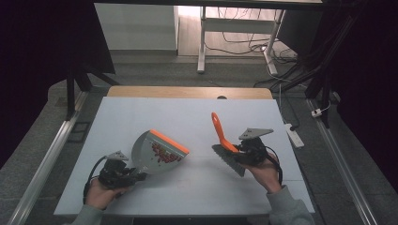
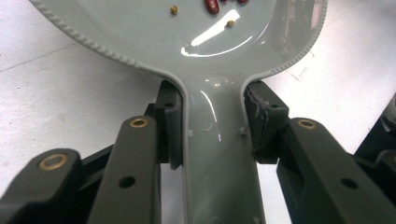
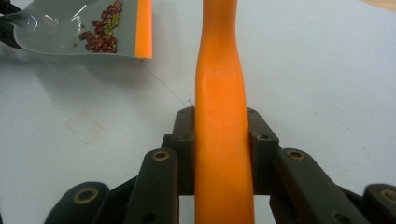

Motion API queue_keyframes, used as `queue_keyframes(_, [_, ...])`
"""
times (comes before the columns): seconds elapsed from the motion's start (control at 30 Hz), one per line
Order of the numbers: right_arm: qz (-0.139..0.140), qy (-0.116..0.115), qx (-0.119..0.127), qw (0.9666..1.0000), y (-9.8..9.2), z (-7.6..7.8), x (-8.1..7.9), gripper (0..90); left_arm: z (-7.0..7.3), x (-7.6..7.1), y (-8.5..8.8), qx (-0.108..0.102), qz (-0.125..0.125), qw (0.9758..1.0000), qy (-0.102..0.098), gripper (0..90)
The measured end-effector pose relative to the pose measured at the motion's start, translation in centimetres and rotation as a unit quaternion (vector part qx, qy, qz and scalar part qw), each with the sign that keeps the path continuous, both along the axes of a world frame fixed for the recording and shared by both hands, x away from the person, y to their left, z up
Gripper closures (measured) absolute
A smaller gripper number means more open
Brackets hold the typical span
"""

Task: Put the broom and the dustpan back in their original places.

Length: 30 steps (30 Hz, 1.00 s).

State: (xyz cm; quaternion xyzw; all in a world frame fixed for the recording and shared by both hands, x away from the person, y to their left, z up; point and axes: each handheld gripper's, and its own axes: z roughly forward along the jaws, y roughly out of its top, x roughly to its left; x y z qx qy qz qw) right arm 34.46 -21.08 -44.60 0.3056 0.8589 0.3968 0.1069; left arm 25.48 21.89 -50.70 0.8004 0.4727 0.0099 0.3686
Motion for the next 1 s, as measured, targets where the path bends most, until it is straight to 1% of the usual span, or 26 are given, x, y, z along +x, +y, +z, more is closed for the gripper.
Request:
queue_keyframes(0.1, [0.001, 0.002, -0.002, 1.0, 0.0, 0.0, 0.1, 71.0, 0.0, -0.1, 0.1, -0.001, 0.004, 1.0, -0.002, 61.7])
queue_keyframes(0.27, [-0.003, 0.009, 0.0, 1.0, -0.2, -0.1, -0.2, 71.0, 0.1, -0.5, 0.3, -0.003, 0.02, 0.9998, -0.005, 61.7])
queue_keyframes(0.4, [-0.009, 0.015, 0.003, 0.9998, -0.5, 0.1, -0.6, 71.0, 0.0, -0.7, 0.3, -0.008, 0.047, 0.9989, -0.003, 61.7])
queue_keyframes(0.53, [-0.021, 0.029, 0.011, 0.9993, -1.0, 0.0, -0.9, 71.0, -0.3, -0.7, 0.4, -0.009, 0.081, 0.9967, 0.001, 61.7])
queue_keyframes(0.67, [-0.029, 0.046, 0.016, 0.9984, -1.5, -0.7, -1.2, 71.0, -0.7, -0.8, 0.6, -0.01, 0.117, 0.9931, 0.005, 61.7])
queue_keyframes(0.73, [-0.034, 0.055, 0.018, 0.9978, -1.8, -1.0, -1.3, 71.0, -0.9, -0.9, 0.7, -0.011, 0.138, 0.9903, 0.004, 61.7])
queue_keyframes(0.87, [-0.043, 0.062, 0.02, 0.997, -2.1, -1.1, -1.4, 71.0, -1.2, -1.0, 0.9, -0.013, 0.171, 0.9852, 0.003, 61.7])
queue_keyframes(1.0, [-0.047, 0.07, 0.03, 0.996, -2.4, -1.1, -1.5, 71.0, -1.5, -1.0, 0.9, -0.011, 0.191, 0.9815, 0.007, 61.7])
